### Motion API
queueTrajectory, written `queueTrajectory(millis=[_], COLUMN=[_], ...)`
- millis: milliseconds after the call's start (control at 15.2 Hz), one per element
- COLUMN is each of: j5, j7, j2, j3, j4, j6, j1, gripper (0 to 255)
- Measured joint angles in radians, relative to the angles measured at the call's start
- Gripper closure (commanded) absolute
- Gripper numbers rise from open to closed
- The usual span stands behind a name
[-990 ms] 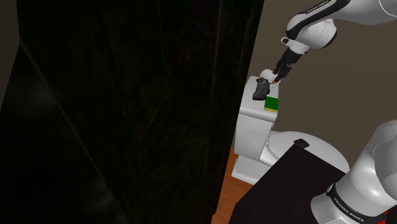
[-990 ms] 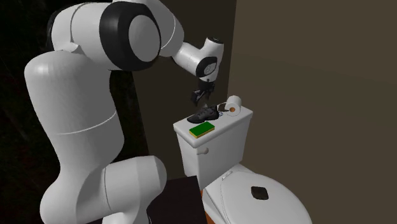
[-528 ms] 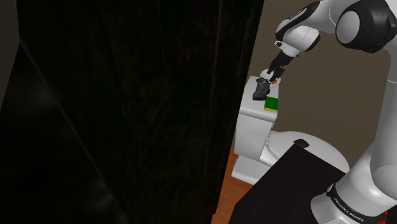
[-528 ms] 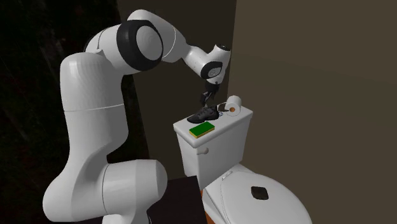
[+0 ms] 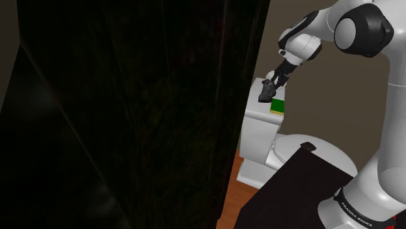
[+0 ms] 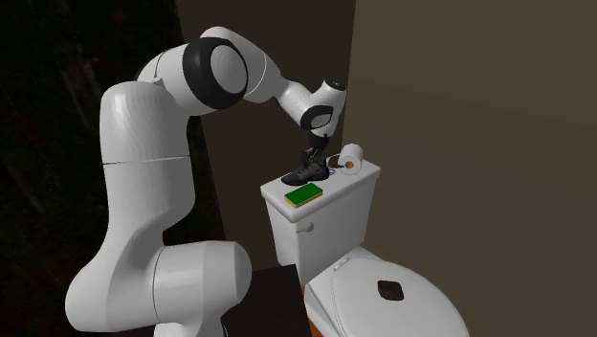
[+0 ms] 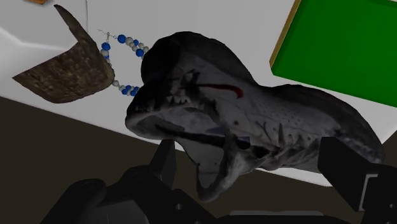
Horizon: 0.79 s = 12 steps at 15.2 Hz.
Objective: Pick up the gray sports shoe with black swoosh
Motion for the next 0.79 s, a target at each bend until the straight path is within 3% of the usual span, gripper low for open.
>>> queueTrajectory(millis=[792], j5=[-0.006], j7=[0.005], j2=[-0.004], j3=[-0.004], j4=[0.006], j6=[-0.009], j1=[0.0], gripper=[255])
